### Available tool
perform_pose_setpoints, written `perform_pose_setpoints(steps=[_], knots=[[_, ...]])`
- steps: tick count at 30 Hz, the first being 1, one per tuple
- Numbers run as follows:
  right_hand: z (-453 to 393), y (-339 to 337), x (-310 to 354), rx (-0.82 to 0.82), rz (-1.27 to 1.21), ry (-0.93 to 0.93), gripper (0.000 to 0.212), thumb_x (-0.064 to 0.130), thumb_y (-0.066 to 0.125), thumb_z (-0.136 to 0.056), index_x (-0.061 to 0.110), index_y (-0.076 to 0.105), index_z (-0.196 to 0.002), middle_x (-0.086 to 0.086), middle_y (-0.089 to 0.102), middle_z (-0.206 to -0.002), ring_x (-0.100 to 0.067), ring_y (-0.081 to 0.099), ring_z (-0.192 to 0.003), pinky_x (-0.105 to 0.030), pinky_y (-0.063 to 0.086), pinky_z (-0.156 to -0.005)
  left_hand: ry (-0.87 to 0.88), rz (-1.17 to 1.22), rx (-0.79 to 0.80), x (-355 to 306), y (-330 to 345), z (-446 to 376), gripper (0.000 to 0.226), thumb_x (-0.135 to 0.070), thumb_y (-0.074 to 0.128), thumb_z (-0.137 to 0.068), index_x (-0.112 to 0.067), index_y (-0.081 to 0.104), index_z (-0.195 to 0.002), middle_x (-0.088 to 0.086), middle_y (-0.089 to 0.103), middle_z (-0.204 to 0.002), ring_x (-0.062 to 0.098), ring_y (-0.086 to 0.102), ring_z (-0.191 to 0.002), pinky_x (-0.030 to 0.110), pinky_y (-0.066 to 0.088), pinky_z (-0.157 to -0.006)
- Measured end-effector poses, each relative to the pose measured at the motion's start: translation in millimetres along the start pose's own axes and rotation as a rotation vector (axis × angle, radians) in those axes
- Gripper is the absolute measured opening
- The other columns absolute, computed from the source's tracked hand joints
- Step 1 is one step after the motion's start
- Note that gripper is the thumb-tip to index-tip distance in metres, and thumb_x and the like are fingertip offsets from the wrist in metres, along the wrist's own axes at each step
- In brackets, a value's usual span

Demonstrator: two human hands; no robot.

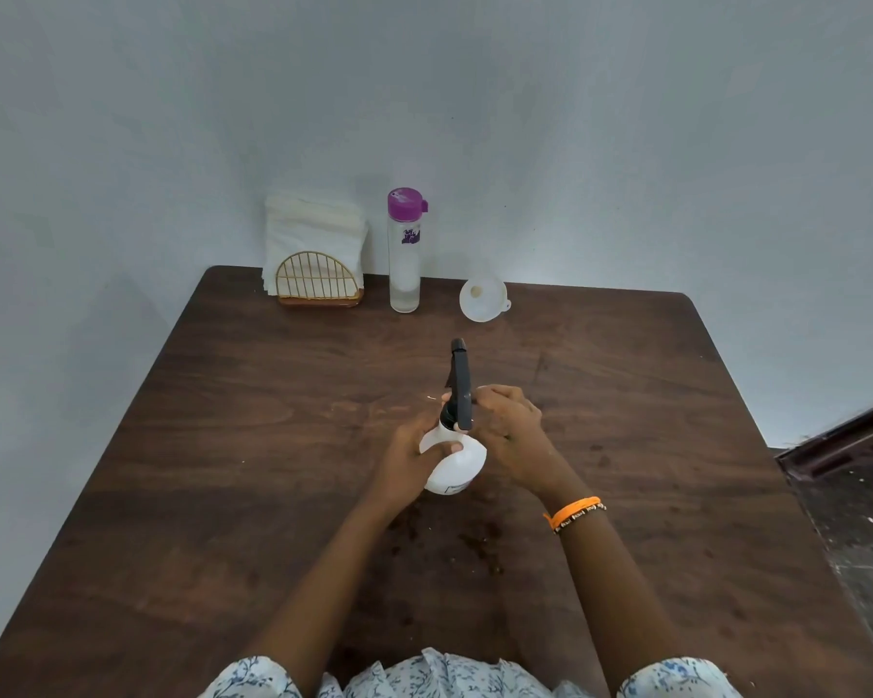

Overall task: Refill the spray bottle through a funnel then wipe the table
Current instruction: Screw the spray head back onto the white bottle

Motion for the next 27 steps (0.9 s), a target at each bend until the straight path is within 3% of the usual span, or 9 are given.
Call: perform_pose_setpoints(steps=[3,6,11,14,16,18,20,24,27], knots=[[-5,-9,-1,0.102,-0.056,-0.039,0.028,0.020,0.060,-0.088,0.041,0.062,-0.106,0.026,0.054,-0.104,-0.015,0.038,-0.116,-0.052,0.026,-0.105,-0.001,-0.004,0.032,2,1,0,0.032,-0.009,0.065,-0.084,-0.036,0.063,-0.101,-0.019,0.066,-0.101,-0.001,0.061,-0.095,0.010,0.047,-0.078],[-9,-7,-4,0.096,-0.035,-0.002,0.024,0.022,0.063,-0.086,0.034,0.065,-0.107,0.021,0.054,-0.106,-0.015,0.035,-0.119,-0.054,0.025,-0.104,-0.004,0.007,0.022,4,1,1,0.027,-0.017,0.065,-0.081,-0.036,0.065,-0.100,-0.016,0.070,-0.101,0.006,0.062,-0.100,0.024,0.050,-0.086],[-6,1,-9,-0.006,-0.041,-0.015,0.024,0.025,0.067,-0.080,0.028,0.069,-0.104,0.027,0.056,-0.104,-0.011,0.038,-0.112,-0.054,0.030,-0.099,-0.001,-0.020,0.032,4,0,1,0.032,-0.009,0.064,-0.085,-0.038,0.064,-0.099,-0.026,0.068,-0.098,-0.003,0.061,-0.097,0.018,0.048,-0.085],[-7,2,-8,-0.096,-0.064,-0.020,0.035,0.047,0.068,-0.065,0.025,0.072,-0.093,0.022,0.061,-0.102,-0.010,0.042,-0.107,-0.054,0.035,-0.094,0.009,-0.022,0.028,2,1,1,0.029,-0.012,0.067,-0.083,-0.034,0.063,-0.102,-0.021,0.068,-0.098,-0.004,0.061,-0.095,0.010,0.046,-0.078],[-6,8,-7,-0.158,-0.132,-0.003,0.035,0.051,0.067,-0.057,0.027,0.068,-0.083,0.023,0.062,-0.096,-0.005,0.046,-0.101,-0.051,0.037,-0.092,0.015,-0.038,0.016,1,0,1,0.026,-0.021,0.068,-0.080,-0.034,0.063,-0.102,-0.015,0.068,-0.102,0.001,0.061,-0.097,0.010,0.047,-0.078],[-1,14,-2,-0.238,-0.219,0.027,0.025,0.041,0.074,-0.056,0.035,0.061,-0.077,0.023,0.060,-0.089,-0.003,0.050,-0.097,-0.045,0.041,-0.089,0.023,-0.054,0.009,-1,-1,2,0.027,-0.023,0.064,-0.078,-0.032,0.063,-0.103,-0.013,0.067,-0.103,0.001,0.060,-0.097,0.012,0.046,-0.081],[3,20,3,-0.278,-0.311,0.062,0.035,0.021,0.081,-0.059,0.039,0.058,-0.078,0.018,0.059,-0.086,-0.007,0.054,-0.094,-0.033,0.043,-0.084,0.040,-0.062,0.006,-2,-1,3,0.030,-0.013,0.062,-0.080,-0.031,0.061,-0.104,-0.015,0.066,-0.102,-0.002,0.059,-0.098,0.012,0.045,-0.084],[5,33,5,-0.319,-0.381,0.101,0.036,0.026,0.078,-0.059,0.024,0.060,-0.090,0.003,0.061,-0.093,-0.016,0.057,-0.096,-0.030,0.047,-0.083,0.065,-0.093,-0.007,-2,-1,4,0.041,0.000,0.058,-0.085,-0.036,0.058,-0.105,-0.017,0.065,-0.104,-0.003,0.059,-0.101,0.013,0.046,-0.088],[6,37,5,-0.343,-0.358,0.129,0.034,0.014,0.079,-0.064,0.020,0.056,-0.089,0.003,0.056,-0.093,-0.011,0.053,-0.094,-0.018,0.043,-0.081,0.051,-0.113,-0.012,0,-1,2,0.036,-0.003,0.059,-0.086,-0.029,0.061,-0.110,-0.015,0.065,-0.106,0.000,0.060,-0.102,0.018,0.047,-0.088]])
Point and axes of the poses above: each hand's wrist, its own z-axis away from the middle knuckle, its own y-axis out of the palm, x = y × z, the point moved 1 cm from there along -z, towards the middle knuckle
